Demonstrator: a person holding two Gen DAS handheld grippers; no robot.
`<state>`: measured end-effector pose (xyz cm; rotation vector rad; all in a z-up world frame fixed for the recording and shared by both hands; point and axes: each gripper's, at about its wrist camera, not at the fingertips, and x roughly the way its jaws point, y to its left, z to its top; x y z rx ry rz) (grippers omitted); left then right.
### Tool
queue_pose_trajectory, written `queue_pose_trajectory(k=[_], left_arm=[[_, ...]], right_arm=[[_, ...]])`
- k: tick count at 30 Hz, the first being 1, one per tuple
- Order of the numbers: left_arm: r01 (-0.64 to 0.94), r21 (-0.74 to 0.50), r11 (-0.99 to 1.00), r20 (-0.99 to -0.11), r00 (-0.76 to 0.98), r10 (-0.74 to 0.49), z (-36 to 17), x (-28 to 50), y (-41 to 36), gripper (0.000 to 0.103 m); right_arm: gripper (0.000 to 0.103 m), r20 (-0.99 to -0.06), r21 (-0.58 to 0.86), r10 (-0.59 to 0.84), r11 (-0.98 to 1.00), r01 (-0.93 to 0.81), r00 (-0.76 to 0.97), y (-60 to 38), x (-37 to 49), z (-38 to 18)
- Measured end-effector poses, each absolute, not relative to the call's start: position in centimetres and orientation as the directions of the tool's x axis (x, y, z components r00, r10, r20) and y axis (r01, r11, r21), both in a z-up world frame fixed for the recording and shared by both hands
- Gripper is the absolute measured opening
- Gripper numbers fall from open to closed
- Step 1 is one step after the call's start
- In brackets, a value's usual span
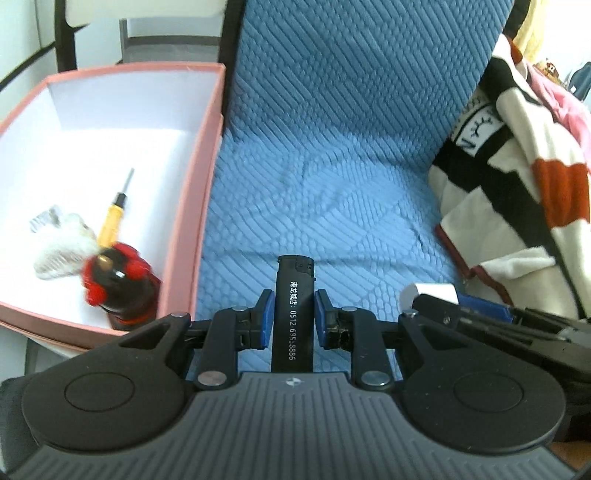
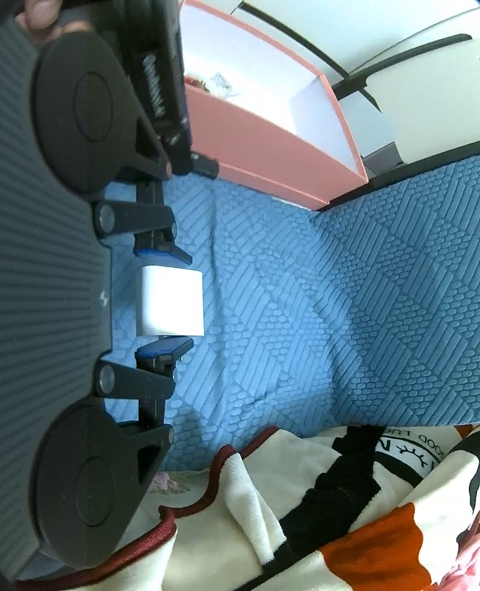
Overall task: Organize rigid objects
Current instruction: 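Carry the USB stick with the left tool while the right tool carries the charger over the box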
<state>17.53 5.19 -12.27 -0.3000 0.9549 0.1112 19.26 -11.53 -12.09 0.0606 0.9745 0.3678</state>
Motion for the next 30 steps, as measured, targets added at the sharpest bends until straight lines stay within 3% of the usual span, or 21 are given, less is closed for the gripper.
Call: queue_pose_trajectory(k=[8, 30], left_arm=[[-0.242, -0.238, 0.941, -0.807, 0.588, -0.053, -9.5, 16.4, 7.1, 0.027], [-0.329, -0.215, 0.919, -0.728, 0.682, 0.074, 0.9, 15.8, 18.6, 0.027]], right_arm=[[0.045, -0.770, 0.247, 0.388, 0.913, -0.324, 0.506, -10.0, 19.2, -9.1], [0.045, -0.609, 0.200, 0.549, 0.805, -0.559, 0.572, 0.1, 20.5, 1.8]])
